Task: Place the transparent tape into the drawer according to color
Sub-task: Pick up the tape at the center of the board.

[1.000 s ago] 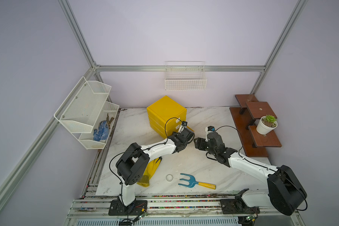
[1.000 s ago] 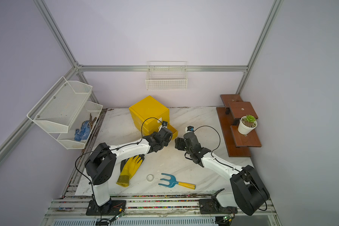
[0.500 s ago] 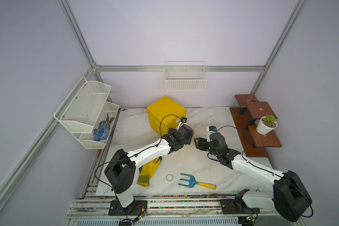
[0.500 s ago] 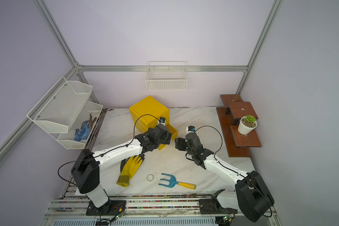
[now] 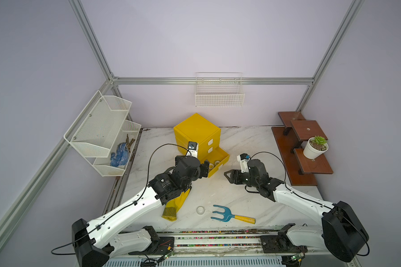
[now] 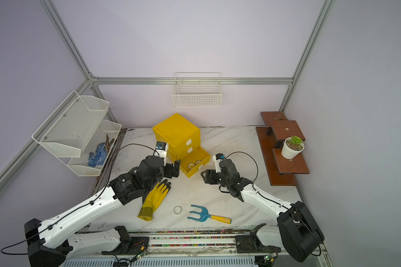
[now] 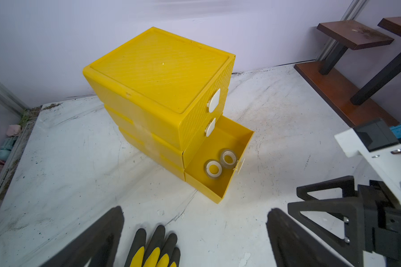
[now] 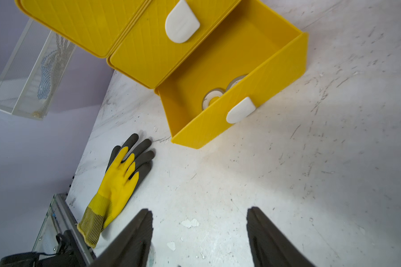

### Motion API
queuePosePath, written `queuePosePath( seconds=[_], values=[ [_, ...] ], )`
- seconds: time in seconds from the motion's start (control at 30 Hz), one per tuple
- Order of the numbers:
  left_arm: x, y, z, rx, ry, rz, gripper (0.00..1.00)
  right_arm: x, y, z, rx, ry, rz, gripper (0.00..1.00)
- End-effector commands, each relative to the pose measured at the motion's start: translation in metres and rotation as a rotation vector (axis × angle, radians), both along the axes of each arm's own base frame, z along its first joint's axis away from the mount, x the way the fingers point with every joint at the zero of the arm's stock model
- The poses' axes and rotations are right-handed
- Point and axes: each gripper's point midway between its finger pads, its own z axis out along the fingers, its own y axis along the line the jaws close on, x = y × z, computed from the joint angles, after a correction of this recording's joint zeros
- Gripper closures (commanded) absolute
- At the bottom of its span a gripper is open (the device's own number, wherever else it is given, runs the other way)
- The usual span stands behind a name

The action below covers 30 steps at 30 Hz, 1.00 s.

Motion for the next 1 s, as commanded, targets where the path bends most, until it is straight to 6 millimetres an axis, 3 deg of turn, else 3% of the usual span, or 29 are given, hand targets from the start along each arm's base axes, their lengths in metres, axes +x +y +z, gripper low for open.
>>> queuePosePath(
  seconds=[0.0,0.3,0.93,0.97],
  values=[
    [-0.007,0.021,0.010,-0.012,-0.033,0.053,0.00,-0.024,0.025,0.006,-0.028,0.003,0.155,0.31],
    [-0.016,0.044,0.001,0.026,-0.024,0.112,0.00,-0.056,0.080,0.008,-0.186,-0.027,0.361,0.31],
    [-0.021,0.056,-0.004,0.060,-0.014,0.147,0.00,-0.073,0.125,0.010,-0.298,-0.089,0.500,0.31],
    [-0.022,0.057,-0.004,0.058,-0.014,0.148,0.00,-0.073,0.126,0.002,-0.313,-0.077,0.506,0.31]
  ],
)
